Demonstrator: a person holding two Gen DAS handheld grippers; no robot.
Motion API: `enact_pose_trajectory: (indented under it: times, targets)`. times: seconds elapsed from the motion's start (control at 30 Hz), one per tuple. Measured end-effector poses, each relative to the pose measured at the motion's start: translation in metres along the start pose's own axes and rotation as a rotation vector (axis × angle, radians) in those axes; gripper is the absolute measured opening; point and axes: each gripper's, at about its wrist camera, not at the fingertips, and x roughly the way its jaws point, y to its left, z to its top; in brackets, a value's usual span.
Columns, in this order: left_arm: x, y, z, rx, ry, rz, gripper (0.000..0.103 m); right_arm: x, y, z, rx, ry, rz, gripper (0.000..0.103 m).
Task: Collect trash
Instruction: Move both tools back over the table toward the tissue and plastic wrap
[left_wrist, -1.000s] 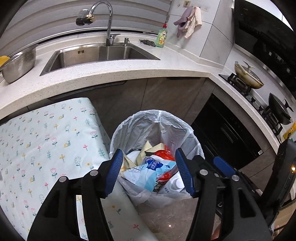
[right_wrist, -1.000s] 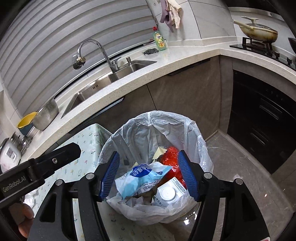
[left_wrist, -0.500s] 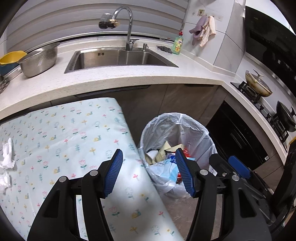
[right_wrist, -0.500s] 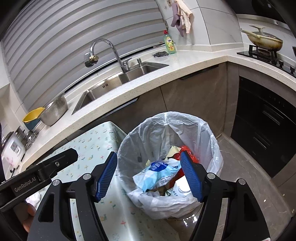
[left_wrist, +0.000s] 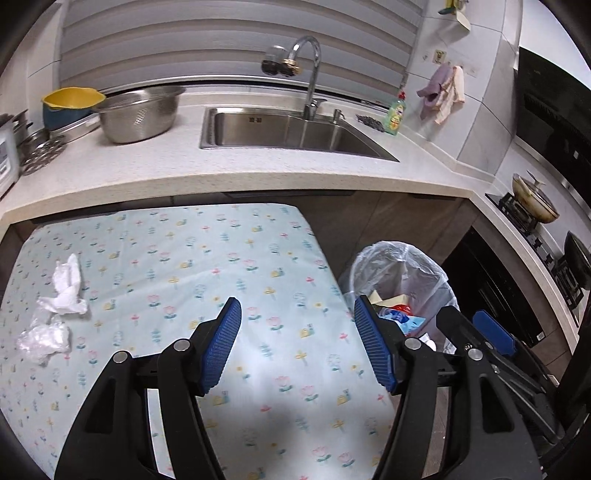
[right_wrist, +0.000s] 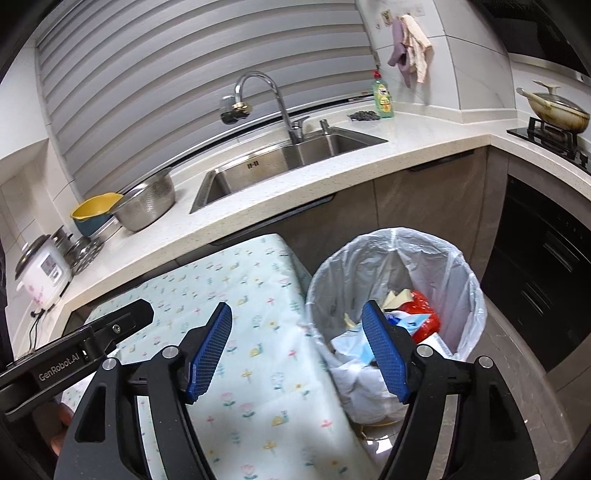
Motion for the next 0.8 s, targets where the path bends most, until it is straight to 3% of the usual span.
enact_pose_trajectory:
  times: [0.67,0.77,0.8]
  targets:
    - [-0.078,0.154,-0.029,-0.194,-0.055,0.152,0.062,-0.005,0.154,-0.037,-0.176,0.046,0.14,0.074]
    - [-0.088,0.178,-0.035,-0.222,-0.061,0.182,0.076,-0.004,0.176,-0.044,-0.203,0.055,0.16,0.074]
    - [-0.093,0.187,-0.038,-0.232,-0.07,0.198,0.076,-0.002,0.184,-0.047,-0.212,0.059,0.167,0.074]
